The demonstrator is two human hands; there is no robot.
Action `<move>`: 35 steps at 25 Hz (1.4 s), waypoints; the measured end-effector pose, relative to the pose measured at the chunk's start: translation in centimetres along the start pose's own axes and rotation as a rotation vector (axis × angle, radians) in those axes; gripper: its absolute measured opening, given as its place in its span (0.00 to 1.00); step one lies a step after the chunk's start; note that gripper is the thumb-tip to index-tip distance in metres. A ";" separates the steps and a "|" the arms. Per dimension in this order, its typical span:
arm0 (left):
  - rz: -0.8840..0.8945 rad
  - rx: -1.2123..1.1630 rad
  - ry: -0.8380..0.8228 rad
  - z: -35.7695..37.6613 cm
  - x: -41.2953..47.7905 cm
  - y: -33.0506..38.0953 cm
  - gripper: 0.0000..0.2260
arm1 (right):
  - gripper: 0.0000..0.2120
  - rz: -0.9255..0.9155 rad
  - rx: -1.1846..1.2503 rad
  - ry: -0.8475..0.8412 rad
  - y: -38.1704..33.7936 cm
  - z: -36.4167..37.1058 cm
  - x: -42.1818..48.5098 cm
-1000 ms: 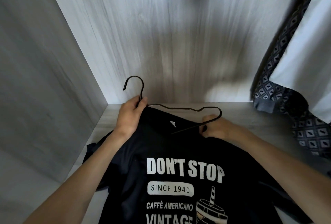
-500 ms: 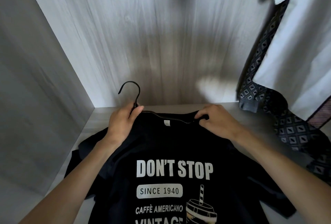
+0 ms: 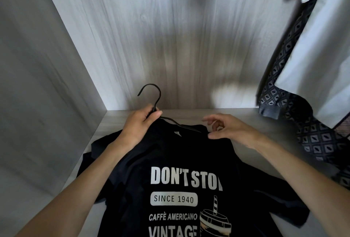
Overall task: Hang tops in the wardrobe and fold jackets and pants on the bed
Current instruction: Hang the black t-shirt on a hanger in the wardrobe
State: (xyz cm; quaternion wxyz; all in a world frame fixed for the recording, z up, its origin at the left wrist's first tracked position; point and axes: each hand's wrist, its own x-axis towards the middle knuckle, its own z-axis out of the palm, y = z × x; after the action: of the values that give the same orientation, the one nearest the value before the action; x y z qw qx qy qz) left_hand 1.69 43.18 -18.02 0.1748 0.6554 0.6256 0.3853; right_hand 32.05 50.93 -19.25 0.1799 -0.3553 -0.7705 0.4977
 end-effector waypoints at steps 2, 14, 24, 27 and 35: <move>0.011 -0.018 -0.010 0.0 -0.1 -0.3 0.10 | 0.07 -0.022 -0.243 0.015 0.1 0.4 0.2; 0.083 -0.095 0.003 -0.6 -1.2 1.9 0.08 | 0.16 -0.277 -0.785 0.206 -6.3 5.9 -1.1; 0.237 -0.027 -0.069 -2.9 -1.4 3.0 0.13 | 0.15 -0.359 -1.105 0.556 -8.6 5.0 -4.1; 0.385 0.284 0.065 -4.8 -2.0 2.8 0.20 | 0.12 -0.318 -1.115 0.691 -10.1 3.2 -7.1; 0.558 0.535 0.327 -9.8 -6.3 9.2 0.26 | 0.16 -0.187 -1.097 0.987 -14.3 2.5 -17.0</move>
State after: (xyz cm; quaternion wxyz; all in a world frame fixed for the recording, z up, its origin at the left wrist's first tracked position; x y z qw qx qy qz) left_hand 1.38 33.26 -6.97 -0.2143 0.7523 0.5215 0.3410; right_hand 36.85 33.36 -6.29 0.3437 -0.5092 -0.7650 -0.1934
